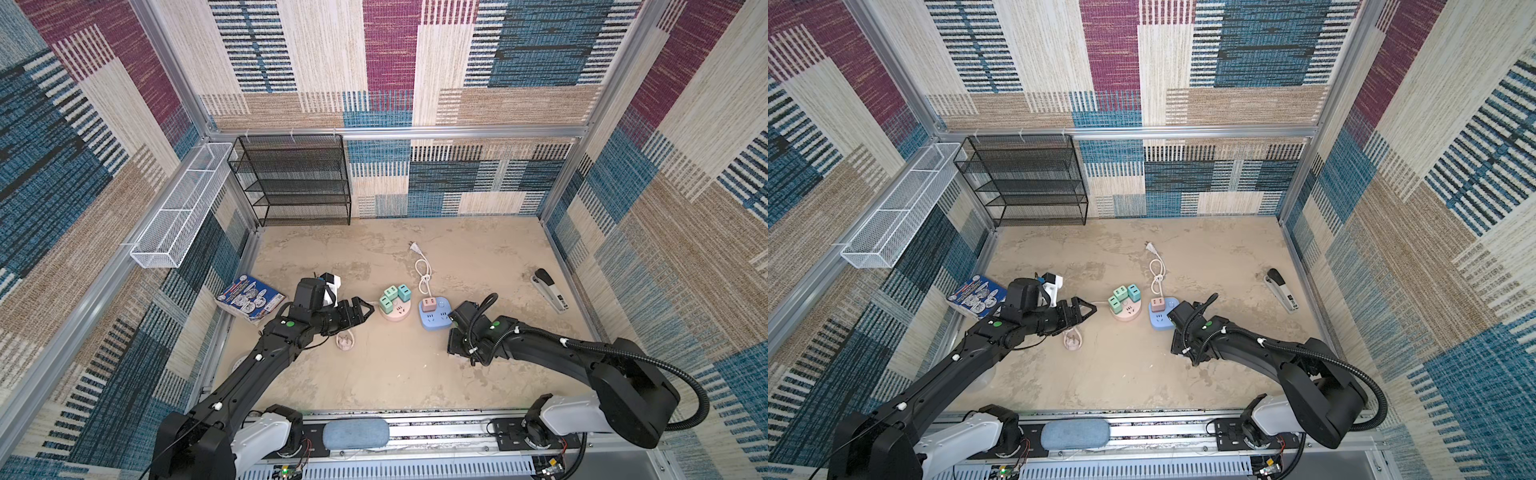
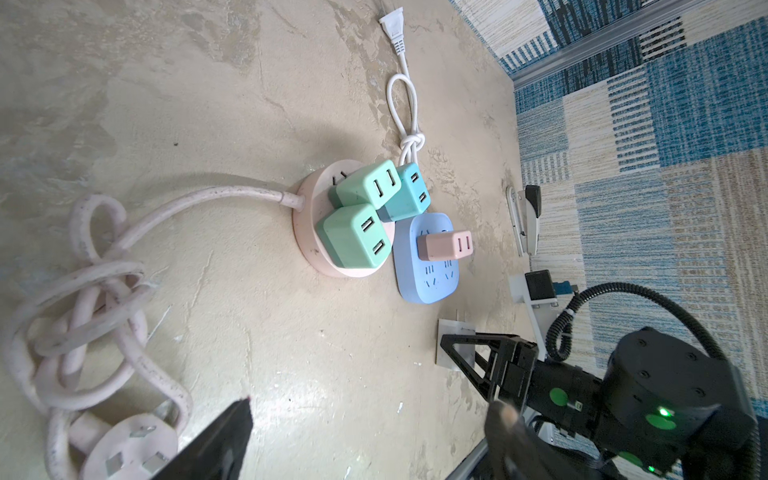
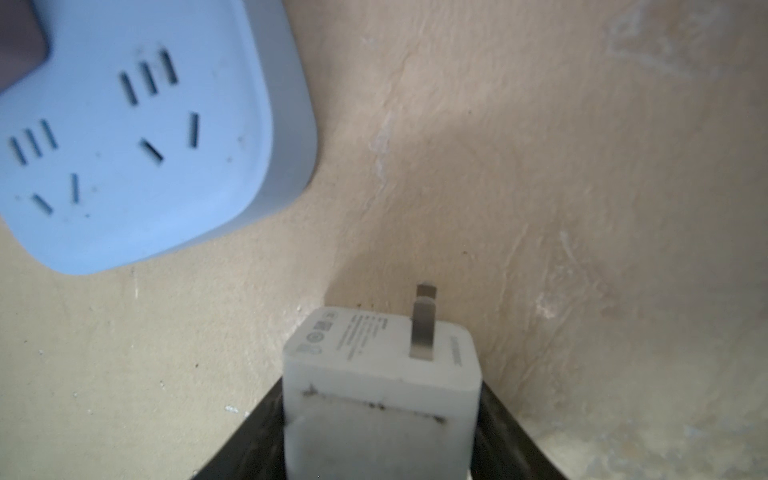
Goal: Insert the plug
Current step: 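Lift the white charger toward the left gripper while the left gripper reaches in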
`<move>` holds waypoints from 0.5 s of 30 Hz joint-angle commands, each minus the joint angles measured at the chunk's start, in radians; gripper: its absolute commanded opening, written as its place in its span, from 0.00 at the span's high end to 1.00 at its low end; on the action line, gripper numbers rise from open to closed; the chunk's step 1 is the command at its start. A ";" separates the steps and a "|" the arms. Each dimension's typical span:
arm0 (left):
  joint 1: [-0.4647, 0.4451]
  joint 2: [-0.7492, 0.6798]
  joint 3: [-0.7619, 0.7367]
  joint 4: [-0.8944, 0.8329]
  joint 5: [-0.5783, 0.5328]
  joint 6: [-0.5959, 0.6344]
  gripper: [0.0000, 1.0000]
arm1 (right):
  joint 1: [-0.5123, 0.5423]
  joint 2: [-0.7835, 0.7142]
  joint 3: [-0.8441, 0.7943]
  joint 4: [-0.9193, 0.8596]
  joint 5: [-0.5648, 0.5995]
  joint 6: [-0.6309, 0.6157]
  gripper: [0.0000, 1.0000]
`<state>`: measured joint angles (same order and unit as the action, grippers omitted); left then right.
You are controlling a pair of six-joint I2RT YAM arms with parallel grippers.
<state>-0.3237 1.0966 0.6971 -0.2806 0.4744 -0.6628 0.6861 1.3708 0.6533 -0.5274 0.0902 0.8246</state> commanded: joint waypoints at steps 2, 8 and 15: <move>0.000 -0.009 -0.003 0.020 0.007 -0.022 0.08 | 0.005 0.015 -0.008 0.003 -0.004 -0.032 0.42; 0.000 -0.016 0.003 0.003 0.013 -0.013 0.08 | 0.019 -0.024 0.000 0.007 -0.010 -0.101 0.56; 0.000 -0.030 -0.004 -0.003 0.022 -0.009 0.10 | 0.047 -0.165 0.018 0.053 -0.064 -0.246 0.71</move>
<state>-0.3256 1.0710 0.6964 -0.2817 0.4782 -0.6624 0.7189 1.2438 0.6609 -0.5316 0.0555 0.6647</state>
